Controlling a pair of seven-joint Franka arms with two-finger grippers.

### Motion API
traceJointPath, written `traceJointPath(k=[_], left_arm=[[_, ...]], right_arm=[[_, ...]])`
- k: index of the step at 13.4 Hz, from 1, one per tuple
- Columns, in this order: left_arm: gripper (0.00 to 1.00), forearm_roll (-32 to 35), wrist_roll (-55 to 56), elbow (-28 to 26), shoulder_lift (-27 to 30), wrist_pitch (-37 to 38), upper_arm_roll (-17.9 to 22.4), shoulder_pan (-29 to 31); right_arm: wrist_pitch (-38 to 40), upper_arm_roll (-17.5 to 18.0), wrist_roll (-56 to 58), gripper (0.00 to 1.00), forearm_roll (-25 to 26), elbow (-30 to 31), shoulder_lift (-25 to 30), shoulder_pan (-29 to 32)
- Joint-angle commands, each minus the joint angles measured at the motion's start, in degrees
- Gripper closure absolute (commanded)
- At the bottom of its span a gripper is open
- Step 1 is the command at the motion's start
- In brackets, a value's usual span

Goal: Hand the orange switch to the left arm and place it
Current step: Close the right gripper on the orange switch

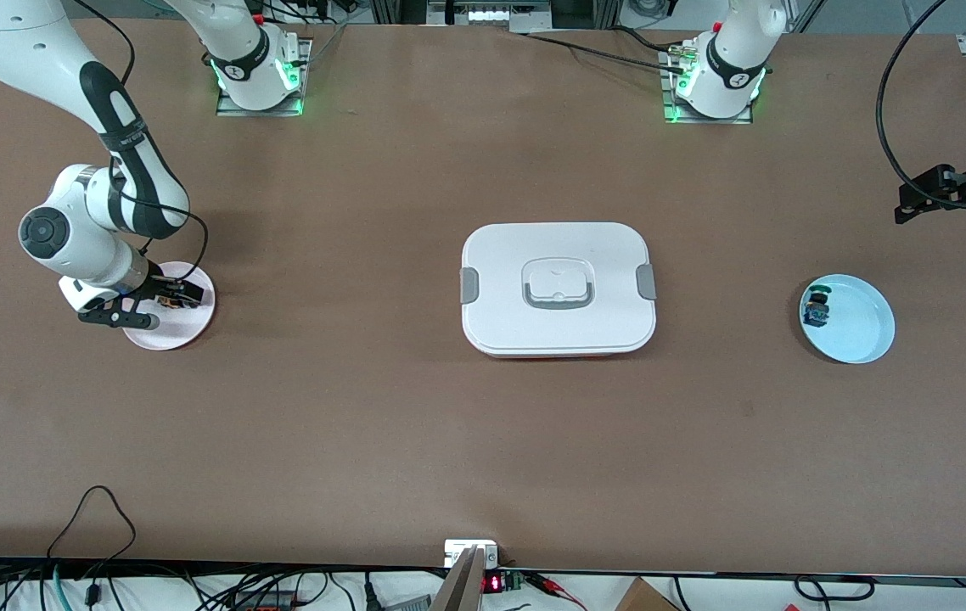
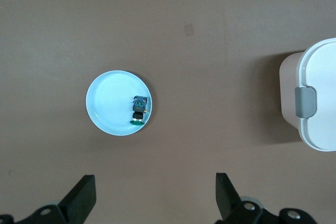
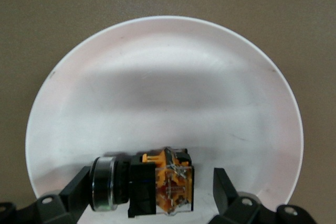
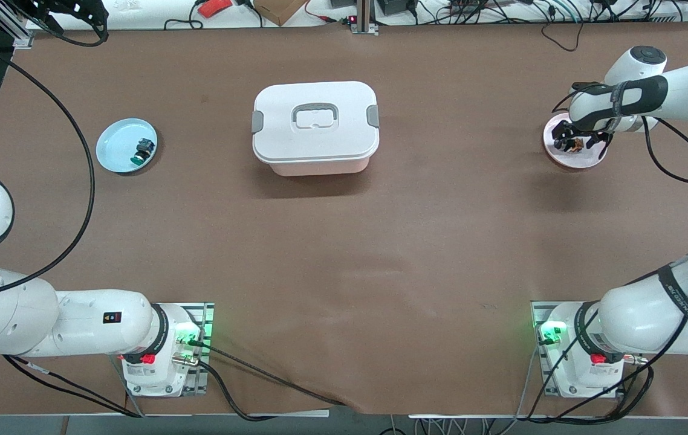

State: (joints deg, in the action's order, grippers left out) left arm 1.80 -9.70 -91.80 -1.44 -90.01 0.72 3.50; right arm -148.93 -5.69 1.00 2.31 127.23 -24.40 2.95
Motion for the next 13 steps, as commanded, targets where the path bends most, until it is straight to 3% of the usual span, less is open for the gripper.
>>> traceJointPath(k=[1, 4, 7, 8, 13], left_arm=[[0.00, -0.66, -0.32, 1.01, -0.49, 0.54, -0.02, 0.37], [0.00, -0.66, -0.32, 1.01, -0.84, 0.54, -0.02, 0.37], [0.00, -0.57, -0.32, 1.10, -0.84, 0.54, -0.02, 0.37], [0.00, -0.57, -0.32, 1.01, -0.84, 0.54, -0.02, 0.37], [0.00, -0.57, -0.32, 1.10, -0.84, 0.54, -0.02, 0.45]], right_arm=[[-0.48, 0.77, 0.49, 0.13, -0.20, -0.41, -0.30, 0.56], [-0.22, 0.77, 3.12, 0.47, -0.20, -0.41, -0.21, 0.56], [0.92, 0.86, 3.57, 0.74, -0.20, -0.41, 0.49, 0.56], [1.88, 0.86, 4.53, 0.80, -0.20, -0.49, 0.93, 0.56], [8.46, 1.38, 8.75, 0.85, -0.11, -0.84, 5.05, 0.74]])
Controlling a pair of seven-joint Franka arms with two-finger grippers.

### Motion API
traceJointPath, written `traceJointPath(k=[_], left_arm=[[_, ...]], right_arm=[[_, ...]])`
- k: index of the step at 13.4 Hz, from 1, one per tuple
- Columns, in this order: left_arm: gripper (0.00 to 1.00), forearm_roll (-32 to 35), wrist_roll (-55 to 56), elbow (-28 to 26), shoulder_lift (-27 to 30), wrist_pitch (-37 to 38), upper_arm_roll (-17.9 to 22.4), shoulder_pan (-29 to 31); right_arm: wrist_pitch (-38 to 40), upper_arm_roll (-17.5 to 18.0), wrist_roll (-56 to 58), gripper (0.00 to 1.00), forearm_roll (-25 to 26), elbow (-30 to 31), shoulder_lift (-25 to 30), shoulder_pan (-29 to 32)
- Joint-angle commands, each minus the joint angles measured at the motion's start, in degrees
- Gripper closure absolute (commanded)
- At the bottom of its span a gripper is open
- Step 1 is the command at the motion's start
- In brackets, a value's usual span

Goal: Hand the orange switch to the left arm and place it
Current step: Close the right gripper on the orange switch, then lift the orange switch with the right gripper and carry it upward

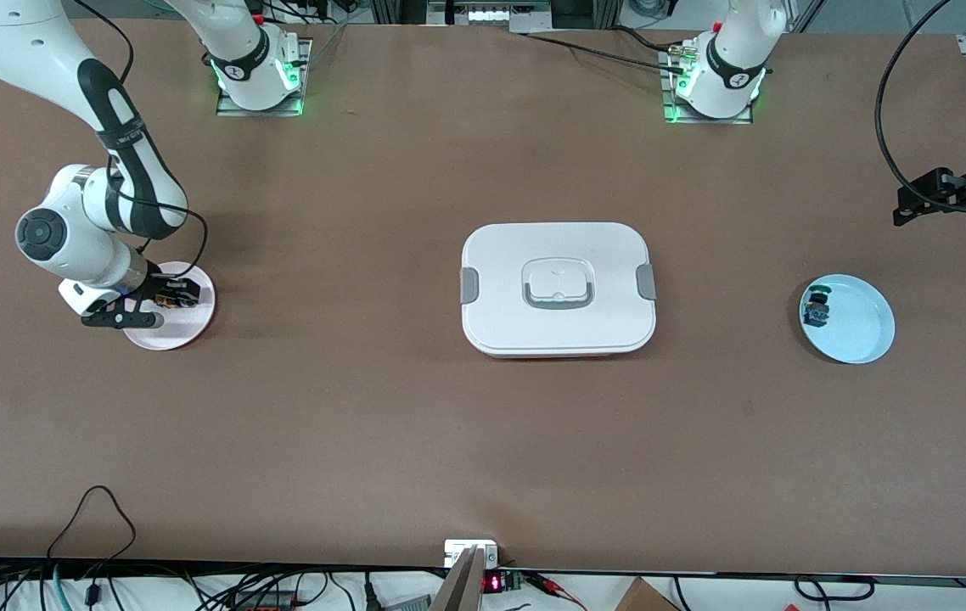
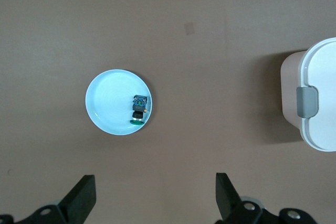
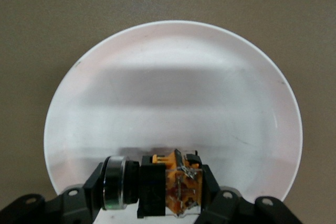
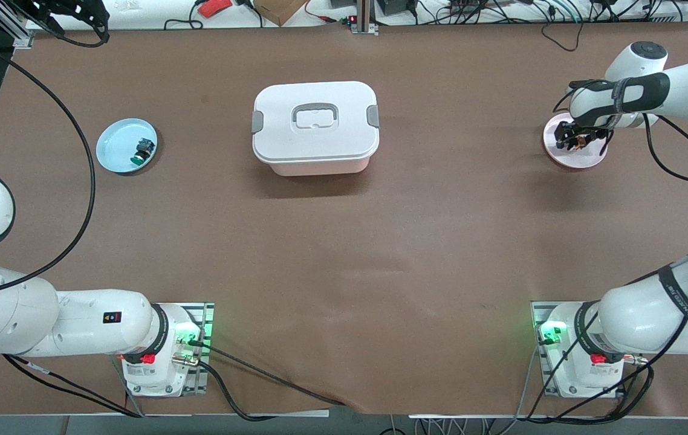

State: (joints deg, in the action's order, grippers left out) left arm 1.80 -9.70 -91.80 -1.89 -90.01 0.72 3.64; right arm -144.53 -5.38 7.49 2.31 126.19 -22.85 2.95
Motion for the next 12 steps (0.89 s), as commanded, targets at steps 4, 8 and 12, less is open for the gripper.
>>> traceJointPath(k=[4, 8, 12], left_arm=[[0.00, -0.49, -0.32, 1.09, -0.39, 0.54, -0.02, 0.32], [0.00, -0.57, -0.32, 1.10, -0.39, 0.54, -0.02, 0.32], [0.00, -0.49, -0.32, 1.01, -0.39, 0.54, -0.02, 0.32]], right_arm=[[10.03, 2.04, 7.26, 0.98, -0.20, -1.81, 7.46, 0.83], [21.90, 3.26, 12.70, 0.99, -0.82, -11.12, 8.79, 0.65], [33.68, 7.99, 17.29, 0.99, -7.67, -23.59, 9.32, 0.39]])
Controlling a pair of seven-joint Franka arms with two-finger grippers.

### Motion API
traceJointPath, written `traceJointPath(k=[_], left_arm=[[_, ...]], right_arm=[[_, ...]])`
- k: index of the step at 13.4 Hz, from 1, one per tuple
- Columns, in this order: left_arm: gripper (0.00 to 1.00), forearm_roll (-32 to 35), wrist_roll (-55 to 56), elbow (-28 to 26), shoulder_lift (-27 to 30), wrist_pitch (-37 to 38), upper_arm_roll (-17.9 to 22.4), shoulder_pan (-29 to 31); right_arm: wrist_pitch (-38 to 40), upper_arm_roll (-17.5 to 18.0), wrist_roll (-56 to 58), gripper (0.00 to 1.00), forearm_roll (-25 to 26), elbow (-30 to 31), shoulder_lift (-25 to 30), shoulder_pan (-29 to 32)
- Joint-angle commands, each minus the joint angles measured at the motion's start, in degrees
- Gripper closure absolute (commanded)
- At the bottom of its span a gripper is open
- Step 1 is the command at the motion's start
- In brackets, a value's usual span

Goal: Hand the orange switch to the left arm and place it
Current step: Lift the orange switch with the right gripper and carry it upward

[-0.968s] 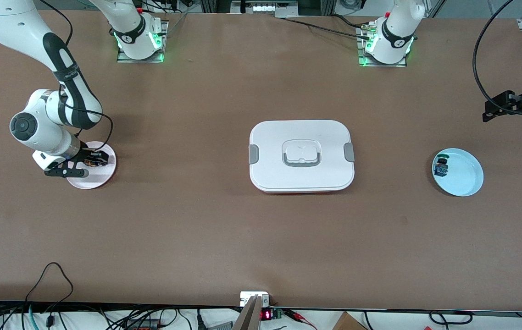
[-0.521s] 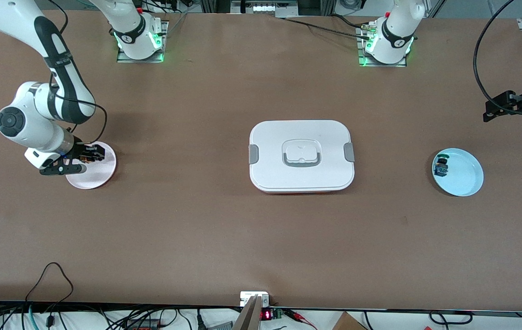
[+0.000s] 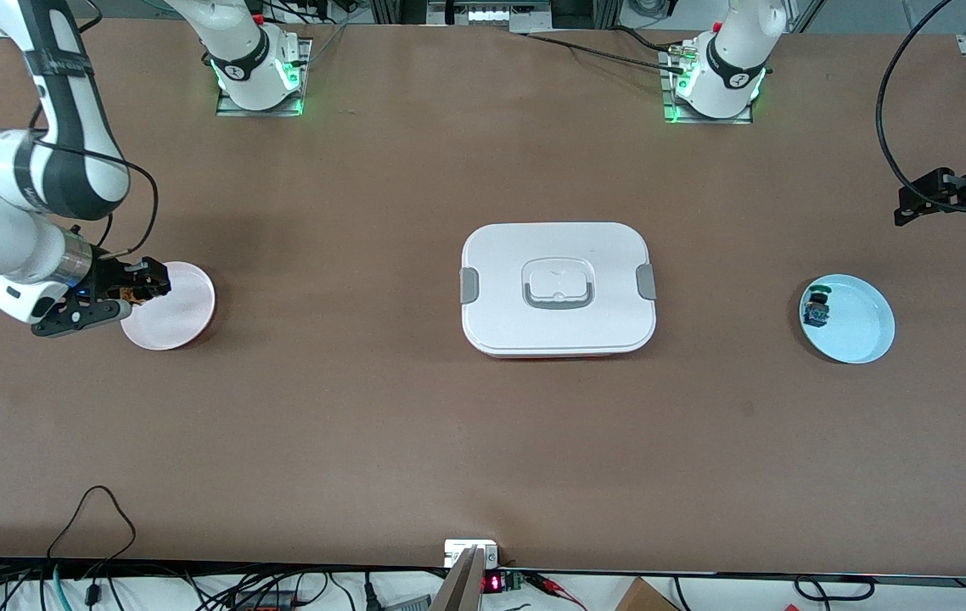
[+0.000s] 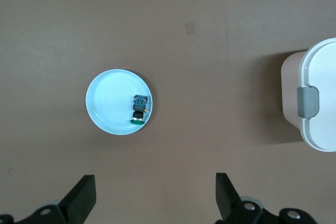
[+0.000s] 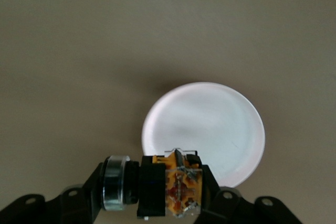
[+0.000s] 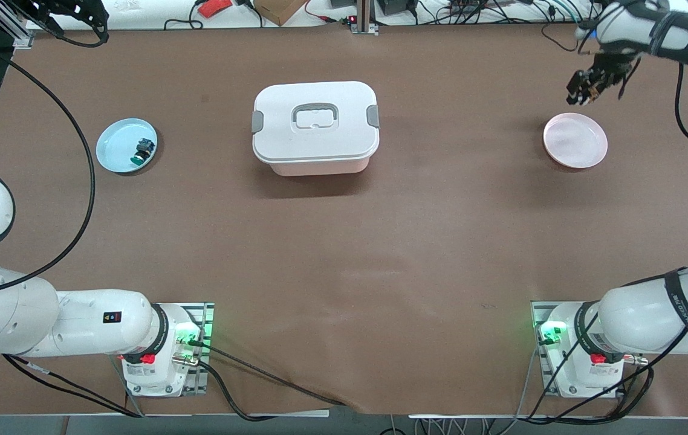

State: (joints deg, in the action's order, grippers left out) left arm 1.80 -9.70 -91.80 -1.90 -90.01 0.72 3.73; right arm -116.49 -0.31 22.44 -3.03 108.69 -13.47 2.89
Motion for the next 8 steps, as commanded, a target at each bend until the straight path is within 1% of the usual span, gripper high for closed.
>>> traceJointPath(k=[1, 4, 6, 7, 8], left_arm=[[0.00, -0.49, -0.32, 1.01, -0.39, 0.54, -0.02, 0.22], [0.00, -0.49, -0.32, 1.01, -0.39, 0.54, -0.02, 0.22], [0.00, -0.49, -0.32, 1.09, -0.39, 0.54, -0.02, 0.22], [0.00, -0.31, -0.32, 1.09, -0.39, 0.54, -0.02, 0.14], [0.00, -0.31, -0.40, 1.09, -0.39, 0.54, -0.02, 0.14]], right_arm=[[7.14, 4.77, 2.69, 0.99, -2.33, -8.38, 0.37, 0.45], [7.95, 9.96, 5.41, 0.99, -2.59, -12.53, 2.57, 0.37], [7.95, 13.48, 11.19, 0.99, -3.37, -13.94, 3.80, 0.10], [7.95, 14.19, 13.57, 0.99, -6.51, -14.29, 4.42, 0.01], [7.95, 14.72, 16.38, 0.99, -12.64, -14.30, 5.29, -0.07]])
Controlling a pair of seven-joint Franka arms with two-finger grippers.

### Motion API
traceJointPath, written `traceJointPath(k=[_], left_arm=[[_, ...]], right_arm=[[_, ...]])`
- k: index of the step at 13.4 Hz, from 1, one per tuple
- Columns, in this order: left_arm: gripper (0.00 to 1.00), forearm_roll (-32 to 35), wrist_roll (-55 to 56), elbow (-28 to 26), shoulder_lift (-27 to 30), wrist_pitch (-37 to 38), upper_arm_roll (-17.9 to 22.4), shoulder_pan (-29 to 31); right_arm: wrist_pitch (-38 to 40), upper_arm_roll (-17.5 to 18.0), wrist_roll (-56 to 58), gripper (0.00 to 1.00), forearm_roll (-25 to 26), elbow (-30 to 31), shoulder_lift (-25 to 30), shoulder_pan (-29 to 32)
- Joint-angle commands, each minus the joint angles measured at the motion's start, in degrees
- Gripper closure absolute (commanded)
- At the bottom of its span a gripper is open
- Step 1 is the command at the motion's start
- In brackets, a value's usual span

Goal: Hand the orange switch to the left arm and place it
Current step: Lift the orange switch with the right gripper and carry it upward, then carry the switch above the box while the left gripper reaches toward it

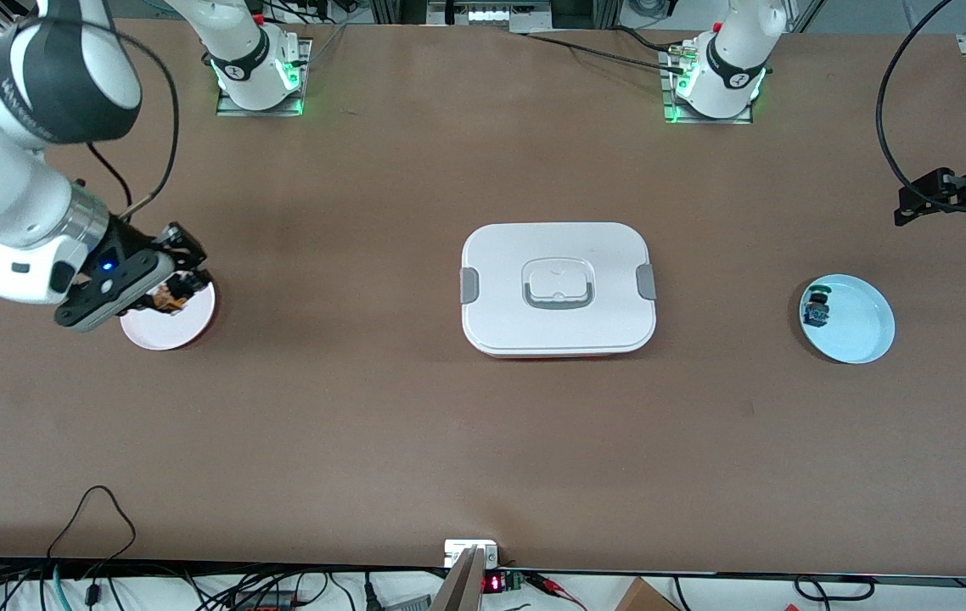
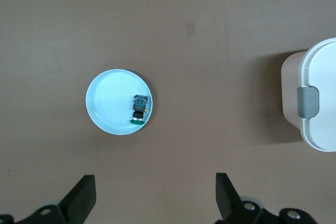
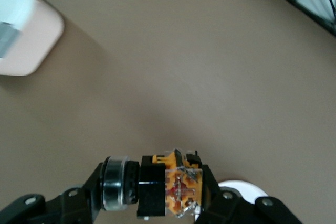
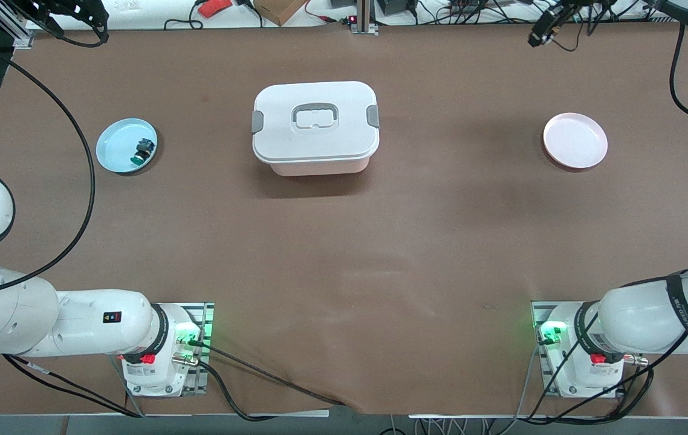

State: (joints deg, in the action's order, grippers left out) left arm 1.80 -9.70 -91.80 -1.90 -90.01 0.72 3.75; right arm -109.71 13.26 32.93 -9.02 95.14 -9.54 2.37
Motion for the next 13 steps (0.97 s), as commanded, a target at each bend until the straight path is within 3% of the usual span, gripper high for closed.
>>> traceJointPath(k=[1, 3, 5, 8, 10, 13], left_arm=[[0.00, -0.31, -0.32, 1.09, -0.47, 0.45, -0.02, 0.12], [0.00, -0.57, -0.49, 1.35, -0.82, 0.10, -0.02, 0.12], [0.00, -0.49, -0.14, 3.81, -1.17, 0.53, -0.19, -0.14], [0.00, -0.40, -0.32, 6.88, -0.38, 0.54, -0.64, -0.06], [0.00, -0.92, -0.32, 7.15, -3.35, 1.49, -0.72, -0.23], [0.00, -1.98, -2.60, 7.07, -3.46, 3.60, -0.72, 0.12]], right_arm=[[0.64, 1.33, 10.79, 0.99, -13.50, -0.74, 1.63, -0.16], [0.29, 1.33, 18.28, 0.99, -23.63, -1.79, 1.63, -1.57], [0.37, 1.42, 24.43, 0.99, -29.88, -1.80, 1.63, -2.63], [0.29, 1.42, 36.21, 0.99, -43.23, -1.54, 0.32, -4.64], [0.20, 1.42, 40.36, 0.99, -49.31, -1.36, -0.48, -6.49], [-1.11, 1.42, 42.91, 0.99, -55.56, -1.36, -1.26, -10.96]])
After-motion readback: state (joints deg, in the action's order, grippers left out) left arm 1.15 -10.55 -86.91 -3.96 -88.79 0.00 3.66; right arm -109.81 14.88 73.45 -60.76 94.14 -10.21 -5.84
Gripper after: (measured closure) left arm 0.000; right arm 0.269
